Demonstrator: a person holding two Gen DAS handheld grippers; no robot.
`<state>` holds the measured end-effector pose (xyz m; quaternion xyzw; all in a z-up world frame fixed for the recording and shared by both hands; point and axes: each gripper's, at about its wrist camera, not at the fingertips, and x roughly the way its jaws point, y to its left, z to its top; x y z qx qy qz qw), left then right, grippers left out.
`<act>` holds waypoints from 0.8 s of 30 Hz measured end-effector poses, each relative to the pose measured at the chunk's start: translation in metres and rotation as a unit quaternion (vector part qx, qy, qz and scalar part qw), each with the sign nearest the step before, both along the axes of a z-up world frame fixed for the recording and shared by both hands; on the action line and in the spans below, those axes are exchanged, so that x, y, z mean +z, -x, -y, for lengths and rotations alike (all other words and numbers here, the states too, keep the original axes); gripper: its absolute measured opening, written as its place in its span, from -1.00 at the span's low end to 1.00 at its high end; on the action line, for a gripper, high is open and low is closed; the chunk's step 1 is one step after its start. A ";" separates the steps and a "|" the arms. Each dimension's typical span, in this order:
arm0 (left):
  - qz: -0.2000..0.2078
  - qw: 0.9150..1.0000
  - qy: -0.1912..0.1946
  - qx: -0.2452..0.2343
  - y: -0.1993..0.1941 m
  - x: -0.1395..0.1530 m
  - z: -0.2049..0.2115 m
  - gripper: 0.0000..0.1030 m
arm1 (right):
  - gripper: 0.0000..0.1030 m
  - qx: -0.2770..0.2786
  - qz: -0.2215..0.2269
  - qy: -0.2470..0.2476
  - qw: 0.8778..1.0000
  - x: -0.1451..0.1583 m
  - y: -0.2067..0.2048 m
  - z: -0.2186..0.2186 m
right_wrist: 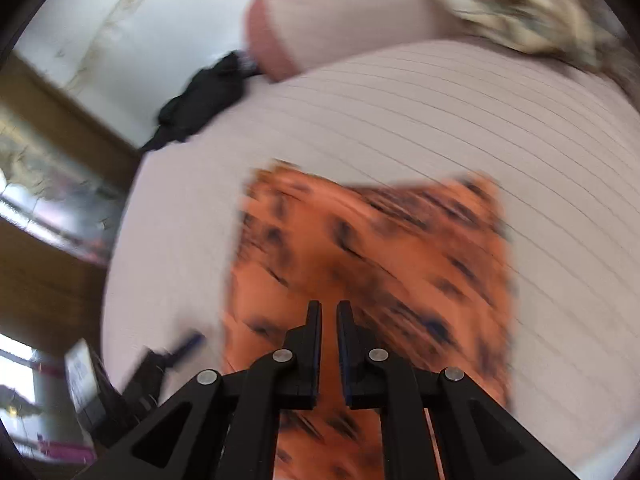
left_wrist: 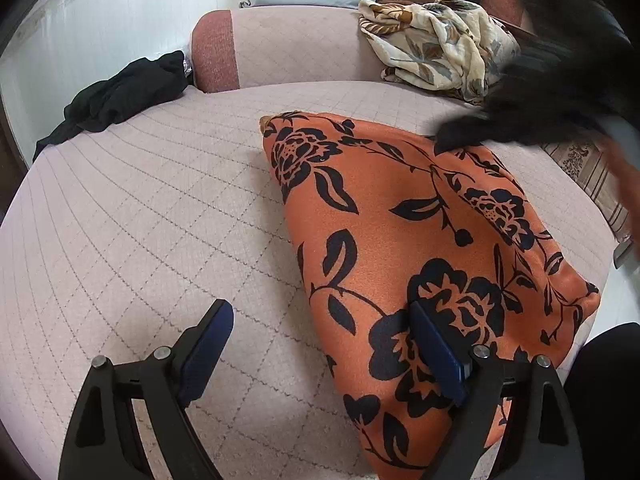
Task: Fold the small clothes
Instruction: 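Grasp the blouse bundle edge with the right gripper and lift it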
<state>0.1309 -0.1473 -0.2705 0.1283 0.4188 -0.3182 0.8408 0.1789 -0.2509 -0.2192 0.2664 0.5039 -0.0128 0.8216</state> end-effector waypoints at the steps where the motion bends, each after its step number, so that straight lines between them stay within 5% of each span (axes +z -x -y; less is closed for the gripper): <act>1: 0.000 1.000 0.000 0.000 0.000 0.000 0.000 0.75 | -0.81 0.010 -0.005 0.010 1.000 -0.003 -0.019 -0.005; 6: 0.007 1.000 -0.005 0.003 0.000 0.001 0.002 0.75 | -0.84 0.052 -0.056 0.013 0.997 -0.054 -0.095 -0.022; 11: -0.001 1.000 -0.002 0.001 -0.003 0.002 0.002 0.76 | -0.85 0.022 -0.052 -0.026 0.998 -0.071 -0.107 -0.008; 15: -0.003 1.000 -0.001 0.004 -0.004 0.001 0.001 0.76 | -0.84 0.023 -0.031 -0.005 0.999 -0.051 -0.079 -0.006; 19: 0.002 1.000 -0.002 0.005 -0.003 0.000 0.001 0.76 | -0.84 0.009 0.017 -0.037 0.999 -0.021 -0.028 0.003; 24: 0.008 1.000 -0.004 0.007 0.004 0.002 0.001 0.76 | -0.81 0.016 0.002 -0.014 1.000 -0.014 0.030 -0.001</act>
